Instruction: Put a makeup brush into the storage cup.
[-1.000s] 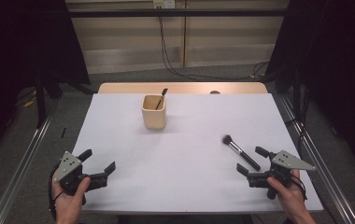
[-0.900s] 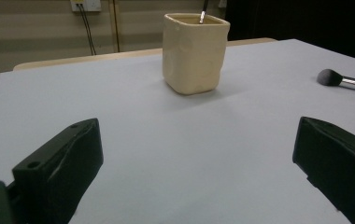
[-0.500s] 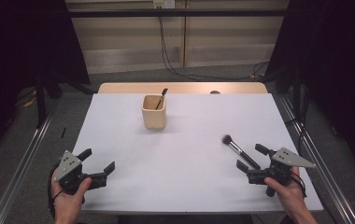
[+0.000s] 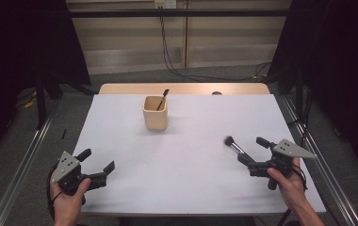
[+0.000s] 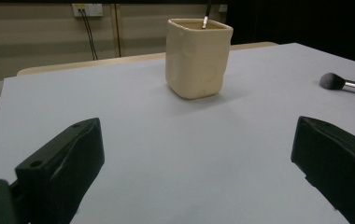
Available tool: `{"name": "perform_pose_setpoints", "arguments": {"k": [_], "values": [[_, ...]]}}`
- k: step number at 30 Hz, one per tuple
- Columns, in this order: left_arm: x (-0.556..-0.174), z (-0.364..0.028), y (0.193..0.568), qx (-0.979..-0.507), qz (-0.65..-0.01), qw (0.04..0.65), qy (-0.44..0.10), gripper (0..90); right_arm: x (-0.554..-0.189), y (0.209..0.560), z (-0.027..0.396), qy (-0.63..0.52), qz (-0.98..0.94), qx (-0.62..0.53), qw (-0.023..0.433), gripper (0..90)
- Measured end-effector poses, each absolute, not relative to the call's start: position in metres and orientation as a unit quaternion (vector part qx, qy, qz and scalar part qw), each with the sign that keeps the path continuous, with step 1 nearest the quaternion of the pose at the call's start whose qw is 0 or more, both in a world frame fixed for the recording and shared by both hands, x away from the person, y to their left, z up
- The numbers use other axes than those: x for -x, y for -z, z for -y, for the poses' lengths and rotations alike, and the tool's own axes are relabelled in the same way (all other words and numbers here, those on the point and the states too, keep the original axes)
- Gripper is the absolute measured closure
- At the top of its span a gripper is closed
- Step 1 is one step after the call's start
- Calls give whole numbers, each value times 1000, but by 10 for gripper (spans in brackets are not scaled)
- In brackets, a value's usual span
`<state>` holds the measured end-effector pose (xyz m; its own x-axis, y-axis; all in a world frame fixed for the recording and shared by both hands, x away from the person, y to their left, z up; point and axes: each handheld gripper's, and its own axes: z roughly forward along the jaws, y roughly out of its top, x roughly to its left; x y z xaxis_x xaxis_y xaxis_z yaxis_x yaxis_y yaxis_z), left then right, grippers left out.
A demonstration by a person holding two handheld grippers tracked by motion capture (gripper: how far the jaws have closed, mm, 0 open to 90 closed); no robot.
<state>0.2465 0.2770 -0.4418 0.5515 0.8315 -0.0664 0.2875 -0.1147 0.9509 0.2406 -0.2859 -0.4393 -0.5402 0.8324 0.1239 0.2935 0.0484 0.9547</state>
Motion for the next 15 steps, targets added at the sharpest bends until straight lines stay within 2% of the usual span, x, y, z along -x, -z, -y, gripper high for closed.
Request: {"name": "perform_pose_setpoints", "arguments": {"k": [15], "values": [[-247,-277,442,-707,-393,530,-253,26,-276,428,287,-522,-705,-417,239,8]]}}
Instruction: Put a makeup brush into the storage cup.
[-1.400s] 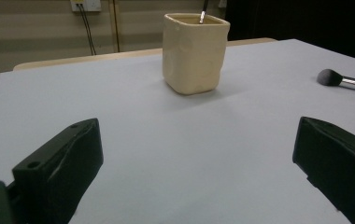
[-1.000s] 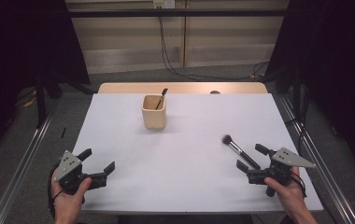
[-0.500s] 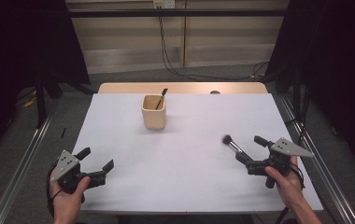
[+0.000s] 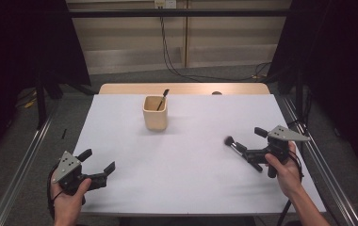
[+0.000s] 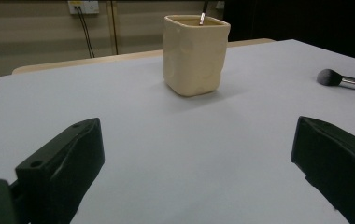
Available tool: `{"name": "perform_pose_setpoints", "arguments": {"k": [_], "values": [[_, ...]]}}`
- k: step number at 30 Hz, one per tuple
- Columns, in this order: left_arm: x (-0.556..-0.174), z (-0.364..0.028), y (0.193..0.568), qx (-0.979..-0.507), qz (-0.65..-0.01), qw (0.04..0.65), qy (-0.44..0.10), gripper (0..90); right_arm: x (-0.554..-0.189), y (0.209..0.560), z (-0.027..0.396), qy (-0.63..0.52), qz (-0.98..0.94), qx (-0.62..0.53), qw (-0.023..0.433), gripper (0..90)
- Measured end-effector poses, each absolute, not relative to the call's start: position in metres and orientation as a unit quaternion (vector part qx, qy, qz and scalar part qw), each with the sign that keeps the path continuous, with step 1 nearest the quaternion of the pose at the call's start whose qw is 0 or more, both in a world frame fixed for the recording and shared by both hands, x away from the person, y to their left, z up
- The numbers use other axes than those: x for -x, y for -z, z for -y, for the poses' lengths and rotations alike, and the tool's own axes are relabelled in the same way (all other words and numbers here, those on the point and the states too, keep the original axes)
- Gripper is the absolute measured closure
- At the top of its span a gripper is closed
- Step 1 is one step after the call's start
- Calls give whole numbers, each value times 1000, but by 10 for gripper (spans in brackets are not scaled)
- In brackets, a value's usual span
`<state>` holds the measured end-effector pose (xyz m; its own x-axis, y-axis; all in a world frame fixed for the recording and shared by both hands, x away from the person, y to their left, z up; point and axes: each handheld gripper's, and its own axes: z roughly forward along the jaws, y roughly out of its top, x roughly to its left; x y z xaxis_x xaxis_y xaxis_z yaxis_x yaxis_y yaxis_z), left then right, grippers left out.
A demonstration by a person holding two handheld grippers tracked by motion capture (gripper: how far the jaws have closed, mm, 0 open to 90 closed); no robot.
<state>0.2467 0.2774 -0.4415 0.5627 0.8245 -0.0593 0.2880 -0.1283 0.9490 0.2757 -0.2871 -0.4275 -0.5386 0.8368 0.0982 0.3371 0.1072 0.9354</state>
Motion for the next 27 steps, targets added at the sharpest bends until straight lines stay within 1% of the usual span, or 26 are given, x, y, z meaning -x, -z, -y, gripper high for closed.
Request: {"name": "perform_pose_setpoints", "arguments": {"k": [4,6,8,11,17,24,27], "values": [[-247,-278,442,-709,-393,528,-254,26,-283,423,286,-518,-707,-417,240,8],[-247,-278,442,-708,-394,530,-252,27,-287,421,286,-497,-721,-418,243,14],[-247,-278,442,-708,-394,529,-253,27,-291,420,286,-495,-722,-420,239,19],[-247,-278,442,-709,-393,528,-252,26,-297,419,285,-494,-730,-420,218,19],[-248,-279,442,-711,-391,528,-250,27,-304,416,282,-471,-741,-425,220,37],[-248,-279,442,-713,-393,525,-248,27,-305,416,282,-431,-774,-424,187,20],[-248,-278,441,-718,-388,523,-247,27,-307,414,283,-410,-786,-428,172,28]]}}
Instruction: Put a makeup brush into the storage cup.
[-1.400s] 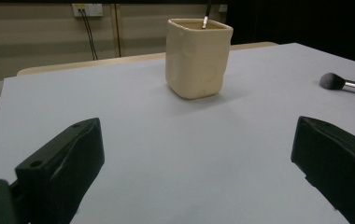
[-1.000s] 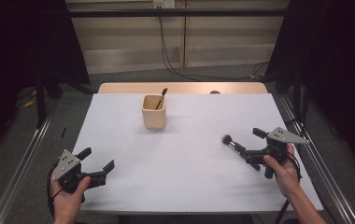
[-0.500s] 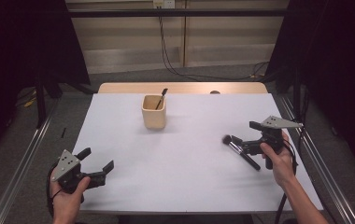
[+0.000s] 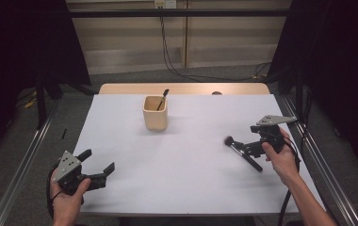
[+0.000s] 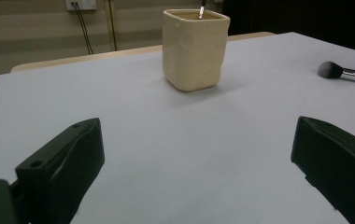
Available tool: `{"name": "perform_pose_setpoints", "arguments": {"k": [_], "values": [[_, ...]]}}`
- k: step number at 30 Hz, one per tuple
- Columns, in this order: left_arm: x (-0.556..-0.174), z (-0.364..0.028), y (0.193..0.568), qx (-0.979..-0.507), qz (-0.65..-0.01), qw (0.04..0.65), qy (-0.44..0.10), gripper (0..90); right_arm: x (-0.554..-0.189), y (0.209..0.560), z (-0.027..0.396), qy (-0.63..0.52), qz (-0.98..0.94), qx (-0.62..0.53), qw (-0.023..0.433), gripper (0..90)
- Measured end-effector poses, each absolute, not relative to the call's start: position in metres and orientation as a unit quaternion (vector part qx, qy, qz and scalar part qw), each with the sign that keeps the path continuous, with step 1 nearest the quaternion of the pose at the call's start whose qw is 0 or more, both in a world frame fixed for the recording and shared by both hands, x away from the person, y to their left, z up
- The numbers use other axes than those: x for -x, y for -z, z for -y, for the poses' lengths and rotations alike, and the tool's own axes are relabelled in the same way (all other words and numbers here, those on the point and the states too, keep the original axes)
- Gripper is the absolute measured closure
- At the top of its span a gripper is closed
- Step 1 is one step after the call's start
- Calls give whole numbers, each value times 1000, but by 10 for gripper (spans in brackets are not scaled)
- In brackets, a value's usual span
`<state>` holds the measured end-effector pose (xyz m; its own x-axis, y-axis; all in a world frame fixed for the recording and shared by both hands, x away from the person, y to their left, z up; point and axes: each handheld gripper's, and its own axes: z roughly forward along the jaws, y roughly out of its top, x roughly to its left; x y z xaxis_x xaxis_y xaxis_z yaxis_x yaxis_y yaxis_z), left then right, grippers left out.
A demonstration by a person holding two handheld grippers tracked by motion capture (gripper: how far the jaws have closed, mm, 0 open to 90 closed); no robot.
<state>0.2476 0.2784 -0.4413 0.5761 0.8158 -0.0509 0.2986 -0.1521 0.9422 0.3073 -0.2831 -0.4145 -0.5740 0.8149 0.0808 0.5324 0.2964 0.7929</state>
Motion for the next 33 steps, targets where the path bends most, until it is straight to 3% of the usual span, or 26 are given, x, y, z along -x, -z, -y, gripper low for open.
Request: {"name": "perform_pose_setpoints", "arguments": {"k": [11,19,21,33], "values": [[-247,-278,441,-718,-388,521,-249,27,-318,413,289,-351,-817,-448,92,29],[-247,-278,441,-724,-383,516,-251,27,-318,409,290,-319,-840,-428,96,40],[-247,-278,441,-724,-382,515,-253,27,-319,409,291,-309,-853,-414,75,23],[-248,-278,442,-724,-385,513,-253,26,-326,416,295,-231,-872,-429,47,70]]}}
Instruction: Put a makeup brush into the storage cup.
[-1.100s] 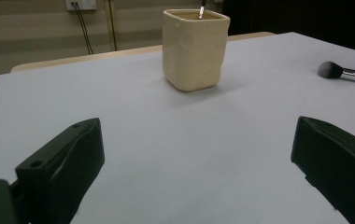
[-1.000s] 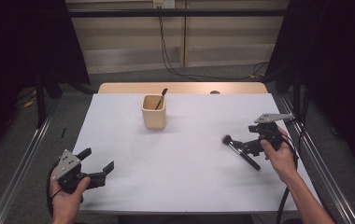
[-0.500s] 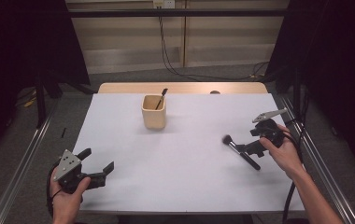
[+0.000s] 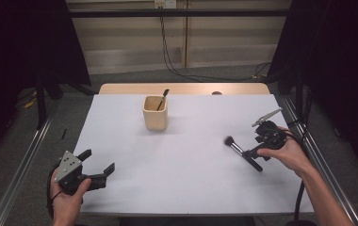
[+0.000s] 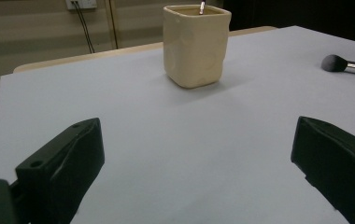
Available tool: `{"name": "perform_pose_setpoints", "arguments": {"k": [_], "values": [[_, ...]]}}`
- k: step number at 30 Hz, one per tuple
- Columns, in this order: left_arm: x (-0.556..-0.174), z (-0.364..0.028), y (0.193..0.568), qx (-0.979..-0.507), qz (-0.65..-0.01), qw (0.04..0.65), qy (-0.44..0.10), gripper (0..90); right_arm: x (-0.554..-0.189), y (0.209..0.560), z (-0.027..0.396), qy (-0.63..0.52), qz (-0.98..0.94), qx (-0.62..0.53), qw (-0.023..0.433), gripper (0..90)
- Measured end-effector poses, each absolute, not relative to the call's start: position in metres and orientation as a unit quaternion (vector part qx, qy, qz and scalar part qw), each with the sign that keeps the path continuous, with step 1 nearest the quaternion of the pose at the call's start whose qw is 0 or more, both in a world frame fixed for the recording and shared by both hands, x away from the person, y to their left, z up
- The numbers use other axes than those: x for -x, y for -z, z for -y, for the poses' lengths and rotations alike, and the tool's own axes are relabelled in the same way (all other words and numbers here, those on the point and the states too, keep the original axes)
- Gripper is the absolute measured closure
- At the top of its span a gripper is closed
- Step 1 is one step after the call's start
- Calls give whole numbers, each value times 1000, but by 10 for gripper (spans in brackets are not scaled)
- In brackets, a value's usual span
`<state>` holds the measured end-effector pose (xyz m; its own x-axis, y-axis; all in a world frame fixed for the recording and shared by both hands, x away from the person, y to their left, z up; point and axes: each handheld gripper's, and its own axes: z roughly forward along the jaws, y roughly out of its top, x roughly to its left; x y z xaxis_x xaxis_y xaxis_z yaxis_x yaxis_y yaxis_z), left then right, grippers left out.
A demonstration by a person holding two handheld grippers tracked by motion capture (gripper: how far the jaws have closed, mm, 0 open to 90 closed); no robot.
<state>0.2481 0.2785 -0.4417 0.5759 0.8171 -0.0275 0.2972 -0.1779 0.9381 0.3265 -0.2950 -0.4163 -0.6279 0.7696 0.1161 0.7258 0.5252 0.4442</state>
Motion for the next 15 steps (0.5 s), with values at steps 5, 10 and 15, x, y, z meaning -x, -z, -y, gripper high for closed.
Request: {"name": "perform_pose_setpoints", "arguments": {"k": [5,10,15], "values": [[-248,-278,442,-724,-385,513,-253,27,-327,419,296,-212,-877,-429,50,151],[-249,-278,443,-724,-386,514,-250,26,-329,421,298,-197,-881,-428,45,203],[-249,-279,443,-725,-384,512,-253,26,-331,428,297,-169,-889,-425,31,257]]}}
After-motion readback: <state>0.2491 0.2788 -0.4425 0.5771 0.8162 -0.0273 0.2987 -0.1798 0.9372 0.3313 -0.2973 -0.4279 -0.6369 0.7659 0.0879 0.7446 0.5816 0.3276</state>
